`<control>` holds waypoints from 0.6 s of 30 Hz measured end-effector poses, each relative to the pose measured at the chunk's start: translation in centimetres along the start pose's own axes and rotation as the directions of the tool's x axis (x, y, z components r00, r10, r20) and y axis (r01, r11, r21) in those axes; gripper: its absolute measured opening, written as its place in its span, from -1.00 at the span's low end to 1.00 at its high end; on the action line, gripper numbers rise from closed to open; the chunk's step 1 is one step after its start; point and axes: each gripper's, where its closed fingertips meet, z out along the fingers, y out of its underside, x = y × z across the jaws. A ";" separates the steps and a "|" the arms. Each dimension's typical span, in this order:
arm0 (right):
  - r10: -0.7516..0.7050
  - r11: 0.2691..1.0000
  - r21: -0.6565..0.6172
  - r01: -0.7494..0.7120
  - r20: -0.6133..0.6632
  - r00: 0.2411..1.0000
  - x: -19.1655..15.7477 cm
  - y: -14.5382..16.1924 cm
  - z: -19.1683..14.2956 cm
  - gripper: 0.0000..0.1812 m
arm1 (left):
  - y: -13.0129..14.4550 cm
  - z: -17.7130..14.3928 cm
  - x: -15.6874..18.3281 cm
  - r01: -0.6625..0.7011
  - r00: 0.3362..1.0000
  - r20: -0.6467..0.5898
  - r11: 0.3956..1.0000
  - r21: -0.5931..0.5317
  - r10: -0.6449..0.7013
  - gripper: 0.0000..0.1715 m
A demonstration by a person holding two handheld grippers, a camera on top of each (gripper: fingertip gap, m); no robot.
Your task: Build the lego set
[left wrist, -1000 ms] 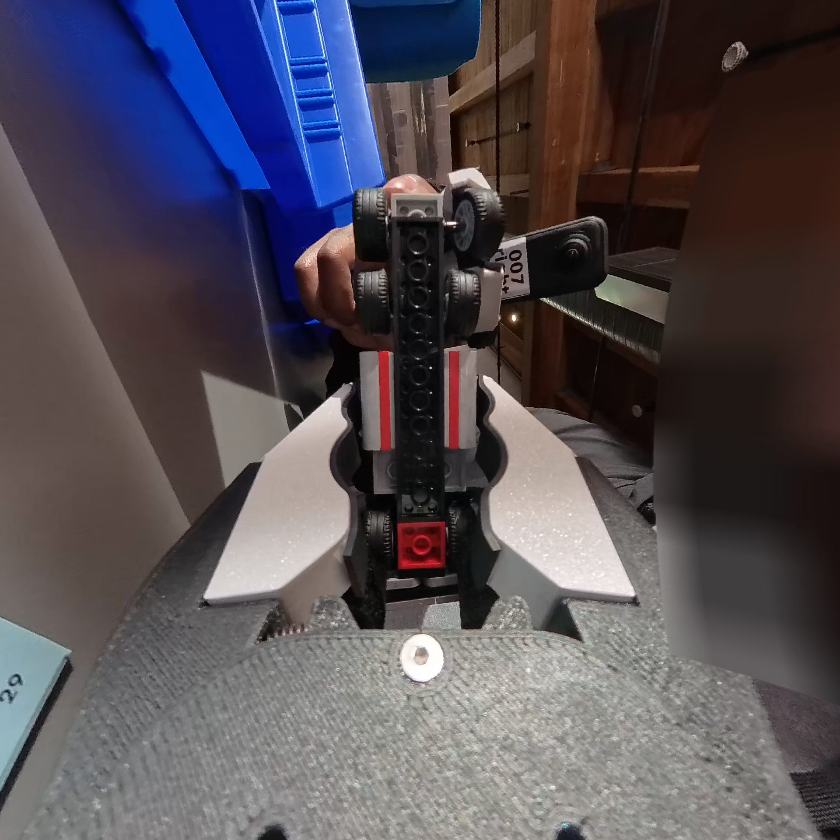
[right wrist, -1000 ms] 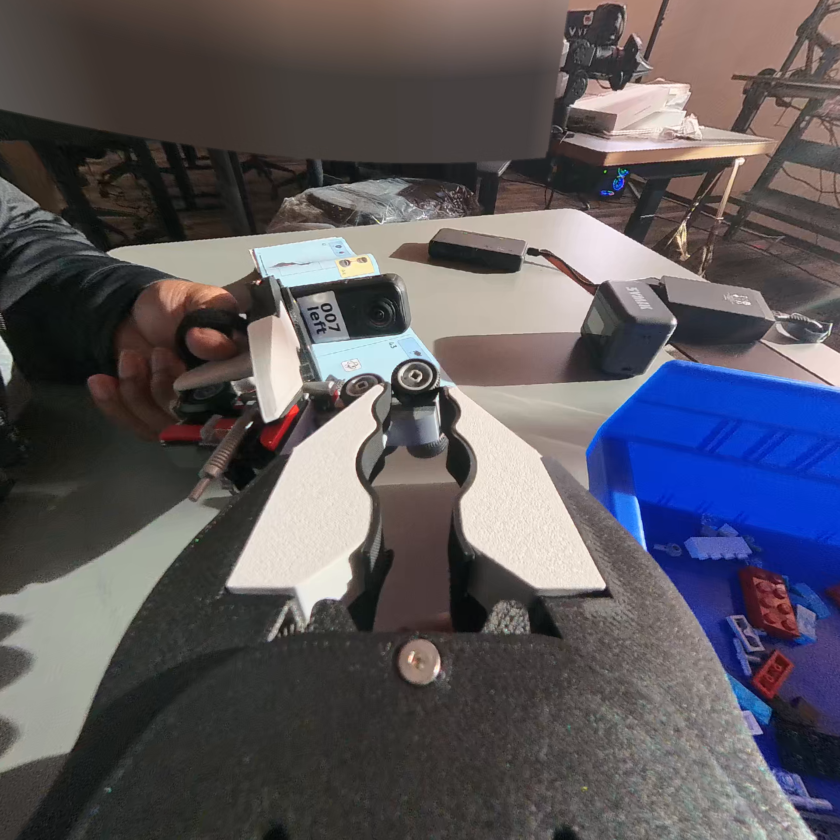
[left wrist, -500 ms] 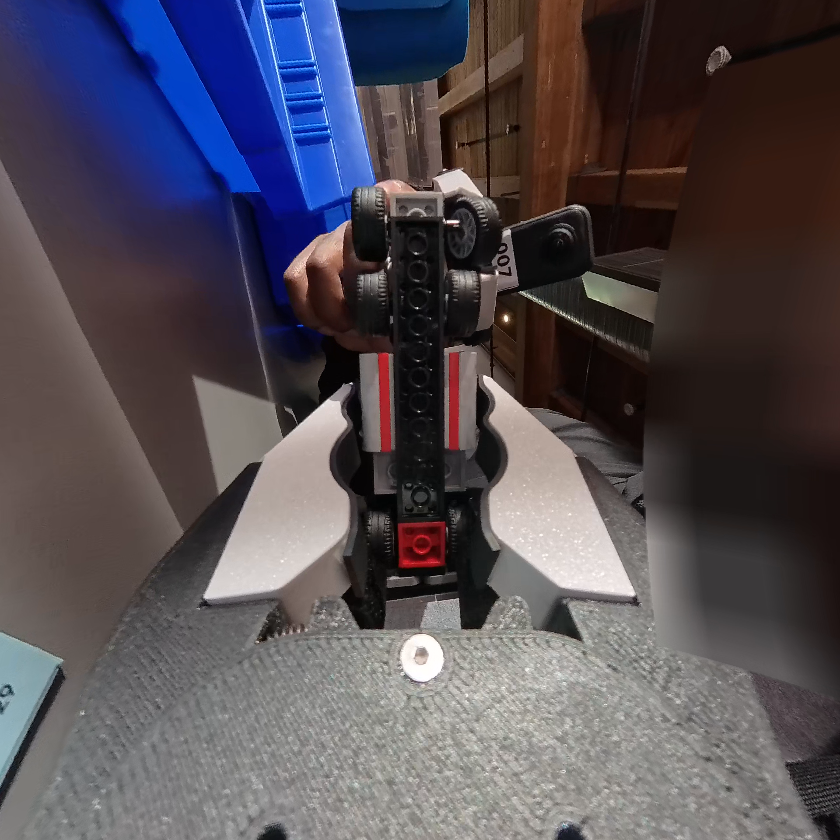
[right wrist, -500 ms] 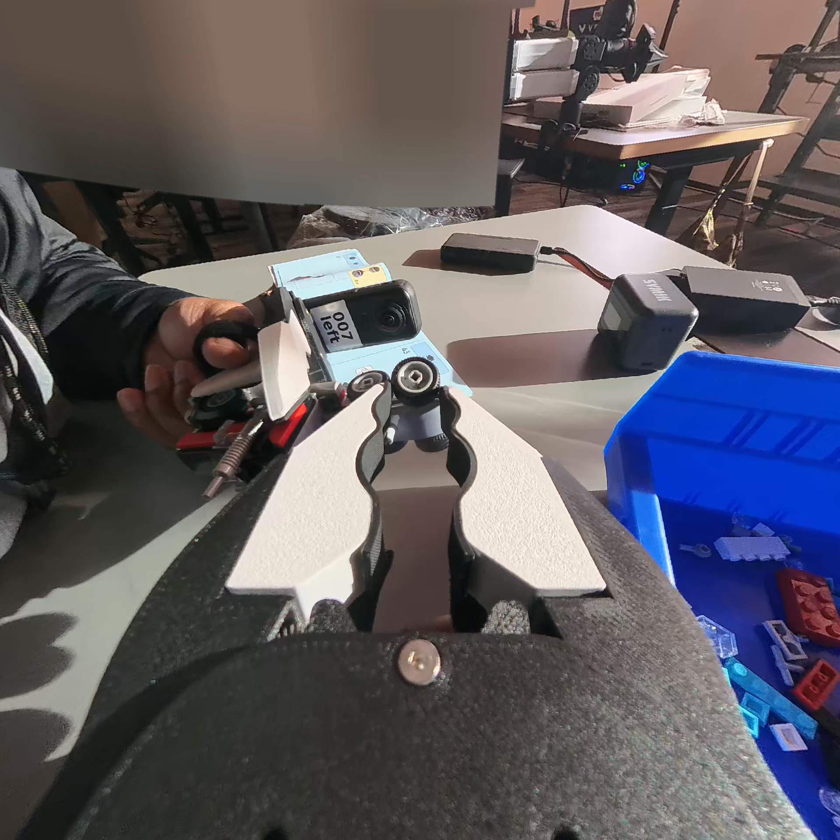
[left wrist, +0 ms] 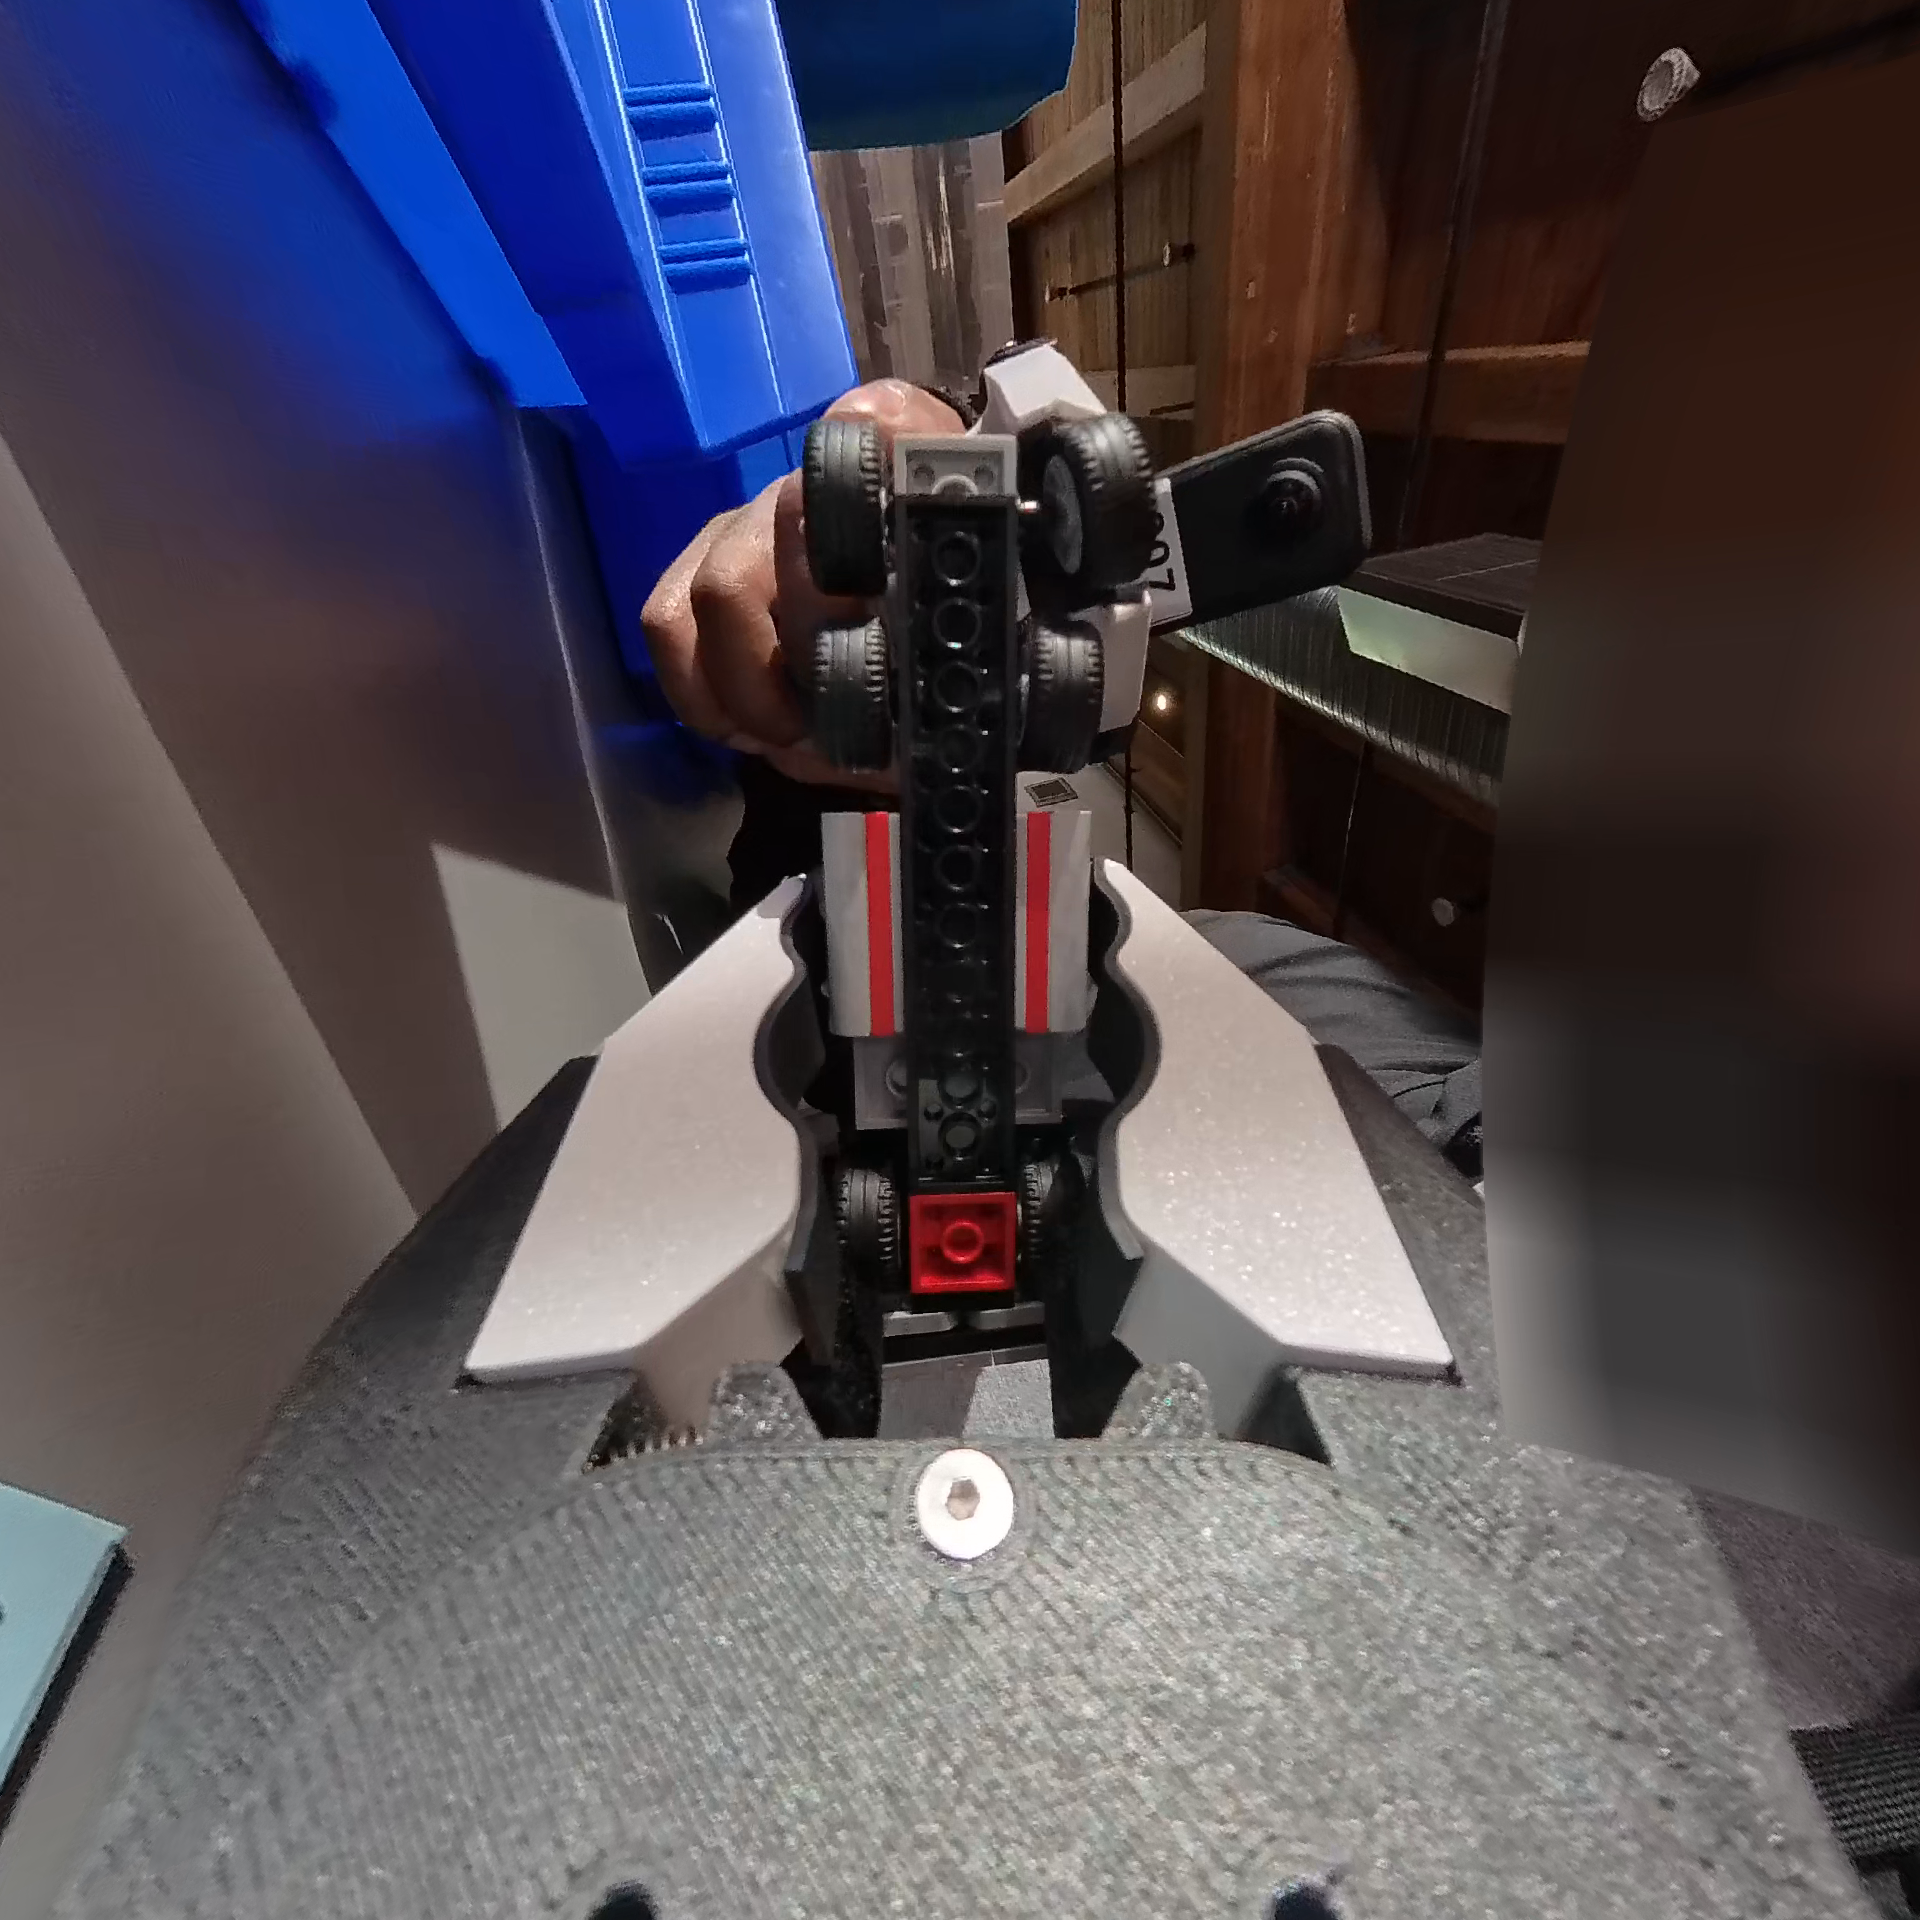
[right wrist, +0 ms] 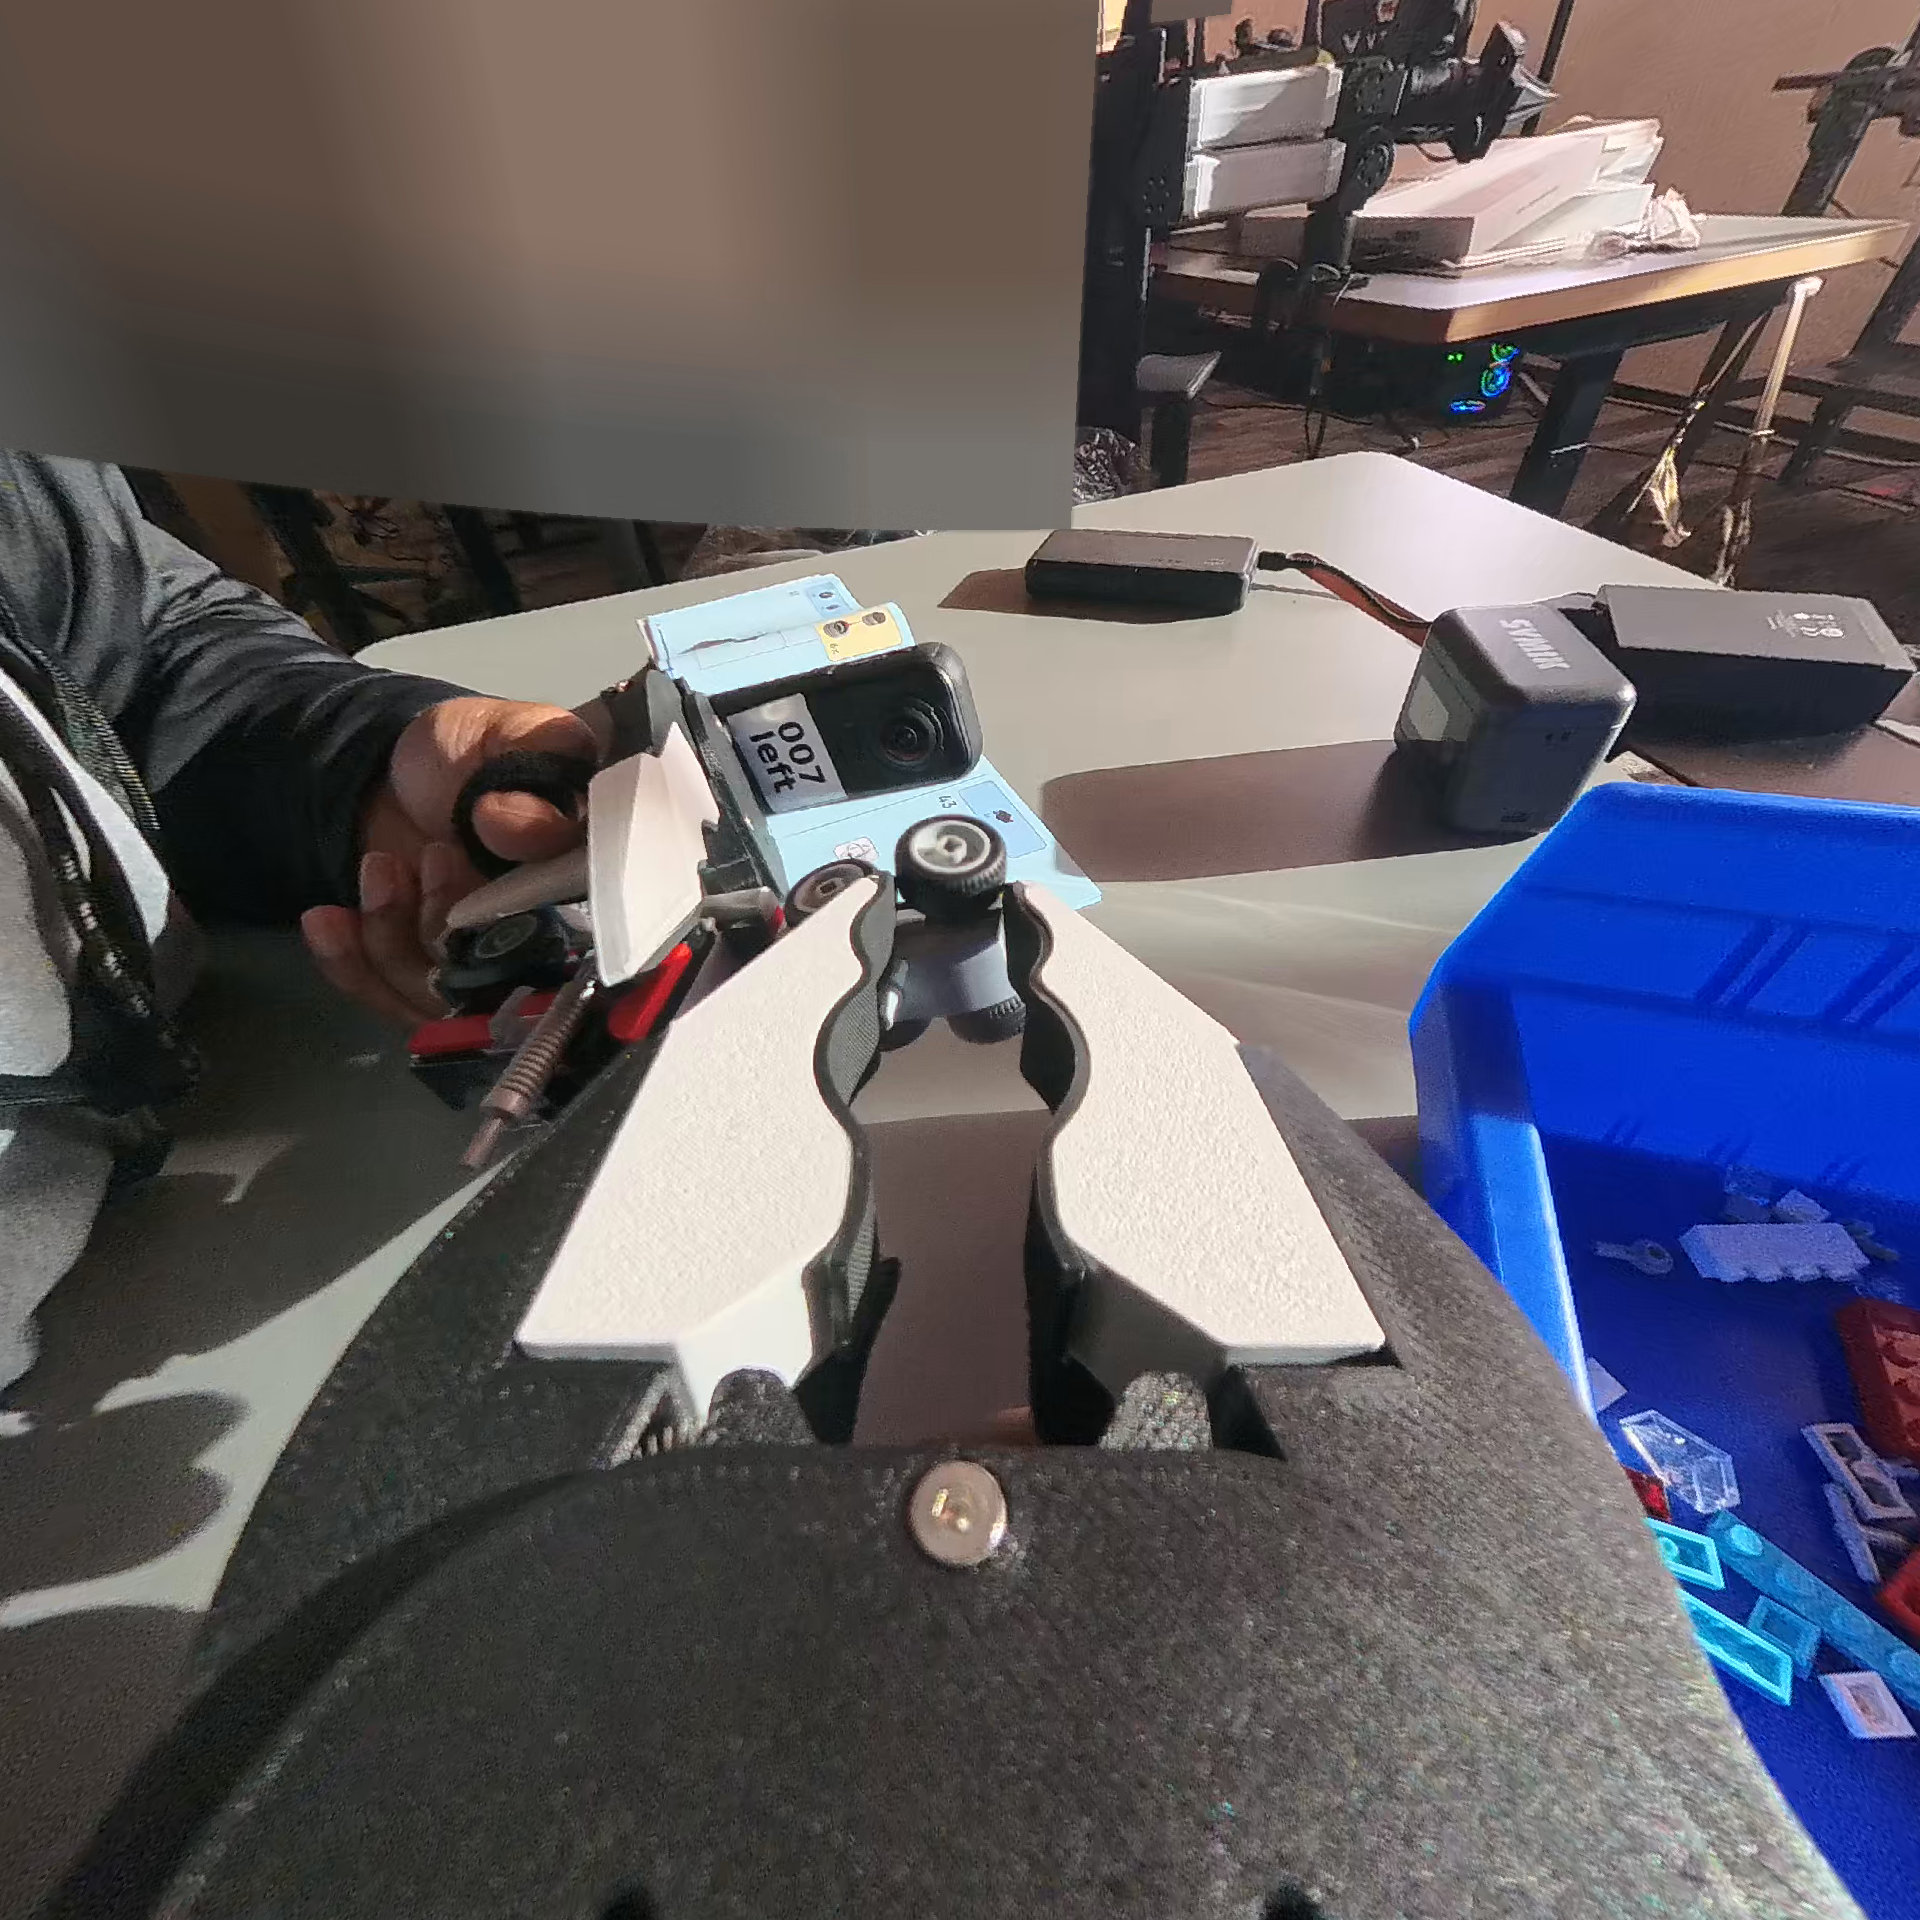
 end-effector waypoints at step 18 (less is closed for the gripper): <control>0.017 1.000 0.001 -0.017 -0.002 1.000 0.2 0.1 0.1 -0.74 | -0.3 -0.4 -0.4 -0.039 0.997 0.064 0.999 0.002 0.039 -0.42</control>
